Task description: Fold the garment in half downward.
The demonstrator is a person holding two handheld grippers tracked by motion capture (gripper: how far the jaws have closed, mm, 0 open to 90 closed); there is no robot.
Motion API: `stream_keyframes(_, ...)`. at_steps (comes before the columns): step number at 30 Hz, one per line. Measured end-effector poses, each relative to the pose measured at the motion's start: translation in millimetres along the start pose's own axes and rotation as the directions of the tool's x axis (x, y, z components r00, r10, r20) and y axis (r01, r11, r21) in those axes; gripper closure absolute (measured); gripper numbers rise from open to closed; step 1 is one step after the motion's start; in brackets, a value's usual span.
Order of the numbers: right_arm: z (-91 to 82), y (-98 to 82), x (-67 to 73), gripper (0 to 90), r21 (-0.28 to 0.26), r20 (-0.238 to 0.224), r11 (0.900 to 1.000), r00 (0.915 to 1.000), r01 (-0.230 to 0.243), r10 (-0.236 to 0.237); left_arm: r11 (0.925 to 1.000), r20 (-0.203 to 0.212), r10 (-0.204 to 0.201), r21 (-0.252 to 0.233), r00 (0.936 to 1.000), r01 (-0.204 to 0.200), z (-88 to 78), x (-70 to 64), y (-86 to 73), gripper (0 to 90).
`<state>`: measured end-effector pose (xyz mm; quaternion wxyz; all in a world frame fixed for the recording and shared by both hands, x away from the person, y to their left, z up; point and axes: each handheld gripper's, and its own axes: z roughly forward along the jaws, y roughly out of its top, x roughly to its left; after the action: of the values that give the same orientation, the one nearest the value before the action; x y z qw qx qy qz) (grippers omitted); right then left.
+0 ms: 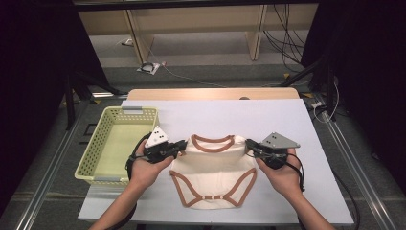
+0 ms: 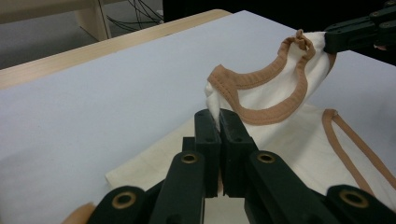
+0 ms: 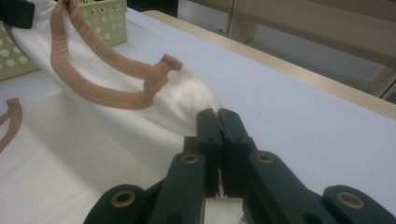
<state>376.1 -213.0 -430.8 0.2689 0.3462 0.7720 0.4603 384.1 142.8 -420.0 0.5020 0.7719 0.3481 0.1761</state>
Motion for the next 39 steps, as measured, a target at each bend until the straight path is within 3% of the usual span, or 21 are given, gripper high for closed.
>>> stream_keyframes(39, -3.6, -8.2, 3.8, 88.5, 0.037, -0.028, 0.999, 0.9996, 0.008, -0.007, 0.9996, 0.016, 0.013, 0.026, 0.9998, -0.013, -2.2, -6.4, -8.0, 86.9)
